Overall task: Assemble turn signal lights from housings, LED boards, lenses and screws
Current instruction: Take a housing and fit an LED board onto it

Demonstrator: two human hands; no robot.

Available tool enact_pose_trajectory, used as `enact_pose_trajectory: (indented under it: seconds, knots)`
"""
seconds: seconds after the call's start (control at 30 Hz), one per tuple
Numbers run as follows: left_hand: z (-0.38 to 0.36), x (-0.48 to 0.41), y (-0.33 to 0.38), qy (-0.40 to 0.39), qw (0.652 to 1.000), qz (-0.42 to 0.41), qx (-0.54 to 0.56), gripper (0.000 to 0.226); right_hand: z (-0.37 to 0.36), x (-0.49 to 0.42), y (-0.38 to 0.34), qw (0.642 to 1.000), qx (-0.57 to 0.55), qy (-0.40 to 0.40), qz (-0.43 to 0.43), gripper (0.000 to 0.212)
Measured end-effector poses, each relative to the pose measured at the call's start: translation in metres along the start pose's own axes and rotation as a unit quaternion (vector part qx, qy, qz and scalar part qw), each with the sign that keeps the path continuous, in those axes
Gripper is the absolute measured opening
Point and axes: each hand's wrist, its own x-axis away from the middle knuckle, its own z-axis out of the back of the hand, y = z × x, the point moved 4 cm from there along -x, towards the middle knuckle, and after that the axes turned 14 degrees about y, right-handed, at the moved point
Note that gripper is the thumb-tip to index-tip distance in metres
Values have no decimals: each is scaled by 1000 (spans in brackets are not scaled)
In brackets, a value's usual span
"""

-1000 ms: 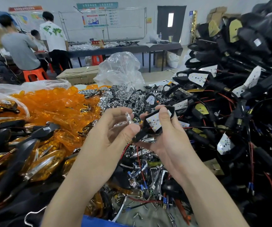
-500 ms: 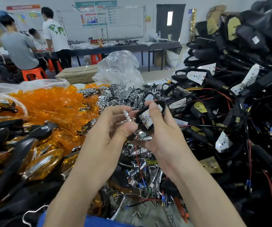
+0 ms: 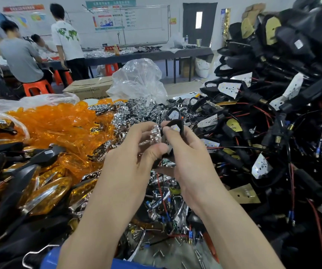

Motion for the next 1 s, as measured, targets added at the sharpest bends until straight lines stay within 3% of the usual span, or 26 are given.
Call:
enact_pose_trajectory:
  seconds: [0.27, 0.47, 0.67, 1.0]
  knots:
    - [-6, 1, 2, -13, 998, -36, -58, 52, -2, 0, 2, 1000, -3, -2, 11, 25]
    - [-7, 2, 7, -26, 996, -71, -43, 56, 2, -4, 0, 999, -2, -29, -16, 23]
    - [5, 4, 1, -48, 995, -10, 89, 49, 8, -1, -8, 998, -22, -46, -32, 16]
    - [8, 3, 7, -39, 997, -53, 47, 49, 4, 1, -11, 999, -3, -53, 10, 14]
